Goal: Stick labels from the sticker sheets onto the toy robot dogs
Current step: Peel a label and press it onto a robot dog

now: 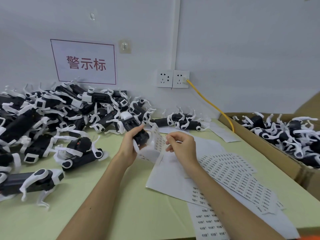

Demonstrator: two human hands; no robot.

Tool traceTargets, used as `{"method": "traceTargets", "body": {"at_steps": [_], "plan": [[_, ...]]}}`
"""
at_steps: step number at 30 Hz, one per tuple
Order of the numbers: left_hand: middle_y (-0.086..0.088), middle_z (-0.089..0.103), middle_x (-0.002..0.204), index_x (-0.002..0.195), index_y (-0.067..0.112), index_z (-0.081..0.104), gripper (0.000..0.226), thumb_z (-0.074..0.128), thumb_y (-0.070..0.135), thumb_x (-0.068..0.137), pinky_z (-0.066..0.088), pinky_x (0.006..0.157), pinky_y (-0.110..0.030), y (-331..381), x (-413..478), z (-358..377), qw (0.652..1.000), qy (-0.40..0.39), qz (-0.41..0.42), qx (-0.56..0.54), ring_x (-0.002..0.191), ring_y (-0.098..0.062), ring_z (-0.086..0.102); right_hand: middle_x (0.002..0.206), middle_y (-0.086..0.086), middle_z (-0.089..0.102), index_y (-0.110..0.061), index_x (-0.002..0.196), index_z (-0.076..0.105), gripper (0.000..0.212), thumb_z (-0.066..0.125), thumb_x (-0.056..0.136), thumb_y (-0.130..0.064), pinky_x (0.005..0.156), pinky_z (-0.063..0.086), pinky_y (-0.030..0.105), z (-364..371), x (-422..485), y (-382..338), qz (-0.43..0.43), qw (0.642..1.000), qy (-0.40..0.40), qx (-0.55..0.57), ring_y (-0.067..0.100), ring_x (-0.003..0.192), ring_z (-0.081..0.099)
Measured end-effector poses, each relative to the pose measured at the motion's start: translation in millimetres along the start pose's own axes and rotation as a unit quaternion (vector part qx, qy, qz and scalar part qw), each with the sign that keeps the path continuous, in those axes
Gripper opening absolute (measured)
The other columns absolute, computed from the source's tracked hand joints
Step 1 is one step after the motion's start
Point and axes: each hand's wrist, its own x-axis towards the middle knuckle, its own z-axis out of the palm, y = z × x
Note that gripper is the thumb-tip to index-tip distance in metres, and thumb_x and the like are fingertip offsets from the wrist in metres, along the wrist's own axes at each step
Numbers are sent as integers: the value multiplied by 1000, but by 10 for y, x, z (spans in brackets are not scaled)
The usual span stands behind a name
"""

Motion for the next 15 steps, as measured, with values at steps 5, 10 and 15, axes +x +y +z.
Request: {"method": "traceTargets", "body": {"at_steps": [5,10,15], "plan": [[-2,78,91,81,18,81,25,65,29,97,49,92,-29,115,16,-62,984,121,127,15,81,-11,70,67,-6,70,-15,82,74,16,79,88,-29,58,52,26,-1,-5,1,-3,1000,-6,12,15,51,66],[-25,67,132,86,13,78,35,58,40,92,57,99,-43,234,-89,-166,985,-133,3,-107,109,-33,69,71,-7,69,-19,80,73,20,81,85,-37,57,49,26,19,-24,-37,-12,999,-32,21,13,50,60],[-33,66,125,95,6,74,37,53,37,95,49,110,-53,179,-154,-101,974,-204,-70,-76,106,-41,71,76,-8,71,-21,83,74,16,82,85,-35,55,47,25,18,-46,-60,-32,997,-58,29,12,52,58]]}}
